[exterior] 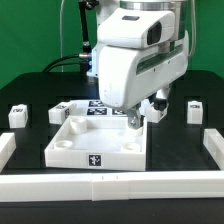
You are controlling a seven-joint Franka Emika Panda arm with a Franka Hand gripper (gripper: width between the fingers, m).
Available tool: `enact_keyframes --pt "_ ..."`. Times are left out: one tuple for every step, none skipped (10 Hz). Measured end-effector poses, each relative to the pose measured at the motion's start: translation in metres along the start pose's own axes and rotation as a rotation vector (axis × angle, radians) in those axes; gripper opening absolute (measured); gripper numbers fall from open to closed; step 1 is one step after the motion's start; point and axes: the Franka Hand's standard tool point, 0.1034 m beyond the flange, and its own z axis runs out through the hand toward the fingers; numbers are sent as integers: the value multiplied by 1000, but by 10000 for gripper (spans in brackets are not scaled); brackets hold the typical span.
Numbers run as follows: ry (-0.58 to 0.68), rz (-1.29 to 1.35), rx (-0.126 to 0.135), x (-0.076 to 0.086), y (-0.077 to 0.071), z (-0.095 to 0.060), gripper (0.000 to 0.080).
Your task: Assemble one leg
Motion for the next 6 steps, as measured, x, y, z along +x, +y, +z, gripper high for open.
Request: enact_keyframes --pt "-1 -22 1 0 0 0 650" --pt "-1 -22 1 0 0 0 650" --pt "-1 -22 1 0 0 0 650" --pt "-1 -22 1 0 0 0 650" --pt "-1 -22 1 0 0 0 650" --pt "-1 -22 1 0 0 0 650"
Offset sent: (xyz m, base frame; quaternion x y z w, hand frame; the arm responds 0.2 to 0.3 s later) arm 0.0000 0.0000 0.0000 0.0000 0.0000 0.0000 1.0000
